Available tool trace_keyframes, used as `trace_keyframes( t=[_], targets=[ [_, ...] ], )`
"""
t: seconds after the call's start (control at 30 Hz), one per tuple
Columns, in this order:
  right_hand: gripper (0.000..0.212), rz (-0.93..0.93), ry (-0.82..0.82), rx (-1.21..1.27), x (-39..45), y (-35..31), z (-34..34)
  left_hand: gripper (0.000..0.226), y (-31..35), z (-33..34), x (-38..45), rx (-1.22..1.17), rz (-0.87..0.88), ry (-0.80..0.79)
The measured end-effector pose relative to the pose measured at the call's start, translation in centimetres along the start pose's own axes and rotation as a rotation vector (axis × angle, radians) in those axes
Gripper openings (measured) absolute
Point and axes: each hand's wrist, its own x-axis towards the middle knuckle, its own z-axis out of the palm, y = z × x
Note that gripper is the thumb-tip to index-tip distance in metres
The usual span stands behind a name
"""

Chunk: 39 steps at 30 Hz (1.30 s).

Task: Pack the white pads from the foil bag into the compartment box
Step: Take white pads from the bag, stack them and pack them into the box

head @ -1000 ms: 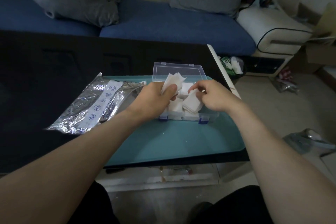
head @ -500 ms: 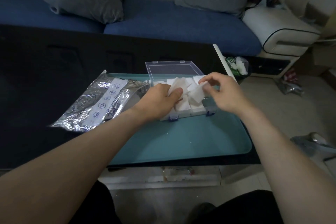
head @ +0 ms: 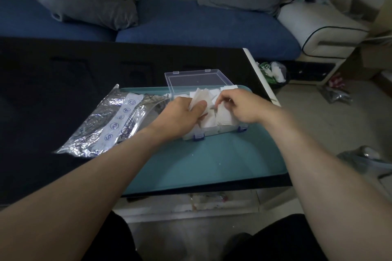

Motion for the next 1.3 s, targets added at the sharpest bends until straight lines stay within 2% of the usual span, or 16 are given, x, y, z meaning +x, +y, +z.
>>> trace_keyframes(
  t=[0.07, 0.17, 0.3, 0.37, 0.53, 0.7, 0.8, 0.93, 1.03, 1.07, 1.13, 1.2, 1.23, 1.3],
  targets=[
    [0.048, 0.004, 0.027, -0.022, 0.2, -0.2, 0.9, 0.045, -0.1, -0.1, -0.1, 0.001, 0.001, 0.002],
    [0.029, -0.024, 0.184, 0.012, 0.0, -0.4, 1.4, 0.046, -0.1, -0.2, -0.1, -0.001, -0.002, 0.003],
    [0.031, 0.168, 0.357, -0.023, -0.9, -0.4, 1.1, 0.045, -0.1, -0.3, -0.1, -0.007, -0.011, -0.002],
    [0.03, 0.254, 0.332, 0.027, -1.4, -0.6, 0.9, 0.044, -0.2, -0.3, -0.1, -0.008, -0.017, 0.0],
    [0.031, 0.272, 0.237, 0.069, -1.4, -1.4, 1.6, 0.045, 0.0, -0.2, -0.1, -0.02, -0.025, -0.004],
    [0.016, 0.244, 0.38, 0.139, -1.0, -1.2, 2.8, 0.045, -0.1, -0.3, -0.1, -0.023, -0.04, 0.0],
    [0.02, 0.284, 0.417, 0.12, -1.1, -0.8, 2.4, 0.047, -0.2, -0.4, -0.1, -0.019, -0.045, 0.001],
    [0.014, 0.247, 0.317, 0.091, -1.1, -1.3, 2.3, 0.049, -0.1, -0.4, 0.0, -0.009, -0.041, 0.023],
    [0.012, 0.241, 0.273, 0.084, -1.4, -1.2, 2.4, 0.048, 0.0, -0.3, -0.1, -0.105, -0.025, 0.06],
    [0.011, 0.238, 0.293, 0.059, -1.6, -1.1, 2.2, 0.046, 0.0, -0.3, -0.2, -0.145, -0.016, 0.089],
    [0.008, 0.163, 0.444, 0.059, -1.8, -1.2, 1.6, 0.043, 0.2, -0.5, -0.3, -0.19, 0.015, 0.156],
    [0.01, 0.054, 0.579, 0.276, -2.2, -1.8, 0.8, 0.041, 0.5, -0.7, -0.6, -0.248, 0.069, 0.166],
    [0.013, 0.013, 0.551, 0.471, -2.5, -2.2, 0.5, 0.039, 0.7, -0.7, -0.8, -0.313, 0.094, 0.146],
    [0.022, -0.024, 0.348, 0.817, -3.3, -3.1, 0.3, 0.033, 1.0, -0.9, -1.2, -0.426, 0.12, 0.084]
  ],
)
